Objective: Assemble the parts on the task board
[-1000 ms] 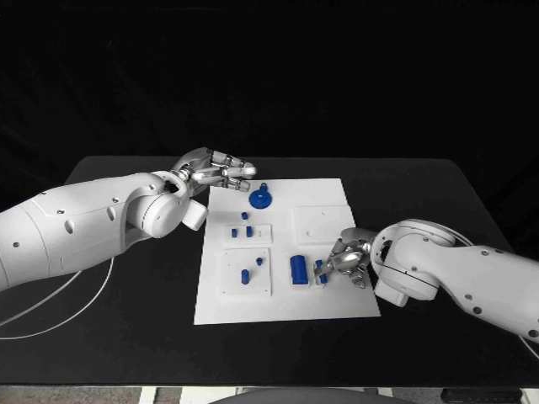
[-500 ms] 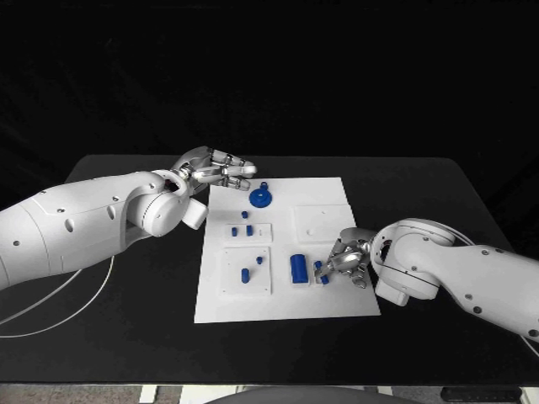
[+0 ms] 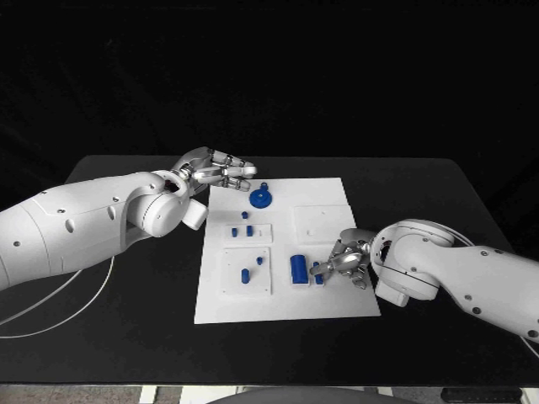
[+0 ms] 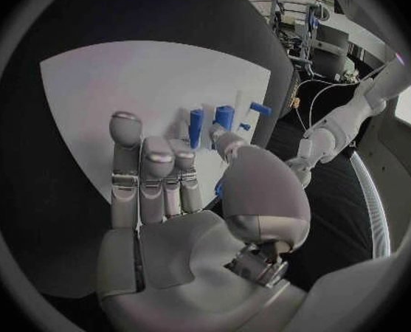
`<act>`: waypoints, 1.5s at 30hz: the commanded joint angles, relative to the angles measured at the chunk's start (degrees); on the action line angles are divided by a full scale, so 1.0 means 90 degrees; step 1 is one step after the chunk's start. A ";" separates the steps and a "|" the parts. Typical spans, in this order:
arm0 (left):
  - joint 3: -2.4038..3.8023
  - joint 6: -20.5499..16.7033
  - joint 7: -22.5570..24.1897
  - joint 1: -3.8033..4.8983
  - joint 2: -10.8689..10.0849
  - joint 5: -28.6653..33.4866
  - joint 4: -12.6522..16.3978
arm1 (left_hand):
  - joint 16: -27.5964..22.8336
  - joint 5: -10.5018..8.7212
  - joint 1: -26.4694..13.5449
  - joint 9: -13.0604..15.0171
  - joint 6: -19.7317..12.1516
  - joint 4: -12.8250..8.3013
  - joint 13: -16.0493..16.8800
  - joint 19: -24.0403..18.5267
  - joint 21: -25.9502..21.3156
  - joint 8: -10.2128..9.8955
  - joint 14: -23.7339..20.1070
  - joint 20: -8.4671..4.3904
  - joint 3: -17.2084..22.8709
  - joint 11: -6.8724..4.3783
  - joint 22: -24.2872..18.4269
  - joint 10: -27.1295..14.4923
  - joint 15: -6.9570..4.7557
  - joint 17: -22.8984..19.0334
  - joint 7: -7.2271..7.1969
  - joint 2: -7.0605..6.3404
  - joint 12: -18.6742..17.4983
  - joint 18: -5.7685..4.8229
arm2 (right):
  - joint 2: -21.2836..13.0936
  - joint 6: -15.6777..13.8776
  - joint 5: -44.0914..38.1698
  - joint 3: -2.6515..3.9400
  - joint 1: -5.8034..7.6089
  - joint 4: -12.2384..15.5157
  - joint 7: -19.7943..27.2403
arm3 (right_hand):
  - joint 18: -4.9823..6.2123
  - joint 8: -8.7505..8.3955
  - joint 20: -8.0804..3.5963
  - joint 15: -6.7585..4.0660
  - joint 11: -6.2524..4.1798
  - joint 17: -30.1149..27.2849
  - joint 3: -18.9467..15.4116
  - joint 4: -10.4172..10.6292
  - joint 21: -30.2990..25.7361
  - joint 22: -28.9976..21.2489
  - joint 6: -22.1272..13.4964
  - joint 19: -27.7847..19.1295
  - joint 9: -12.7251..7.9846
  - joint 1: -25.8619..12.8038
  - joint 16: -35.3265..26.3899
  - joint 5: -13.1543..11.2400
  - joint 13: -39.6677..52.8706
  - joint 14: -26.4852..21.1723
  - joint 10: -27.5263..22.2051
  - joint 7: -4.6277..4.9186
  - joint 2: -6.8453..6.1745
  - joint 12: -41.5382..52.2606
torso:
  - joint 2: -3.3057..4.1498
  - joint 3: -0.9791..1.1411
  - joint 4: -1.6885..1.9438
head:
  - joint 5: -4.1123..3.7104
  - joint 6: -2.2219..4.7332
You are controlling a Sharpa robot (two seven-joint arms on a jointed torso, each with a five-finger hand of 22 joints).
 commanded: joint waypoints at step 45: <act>0.0004 0.0078 0.0033 0.0005 -0.0005 -0.0032 0.0003 | -0.0027 -0.0026 -0.0006 0.0005 -0.0039 0.0042 0.0008 0.0017 0.0025 0.0010 -0.0043 0.0038 -0.0002 -0.0002 -0.0009 -0.0062 -0.0005 0.0008 -0.0020 0.0030 -0.0026 -0.0037 | -0.0144 0.0246 0.0191 -0.0078 -0.0074 -0.0129 0.0358 | 0.0061 -0.0017 0.0020 0.0012 0.0066 0.0034 -0.0582 -0.0363 -0.0186 -0.0030 -0.0237 0.0260 -0.0104 0.0538 -0.0162 0.0385 0.0014 0.0001 -0.0036 0.0120 0.0085 -0.0091 | -0.0003 -0.0003 0.0008 | -0.0023 -0.0005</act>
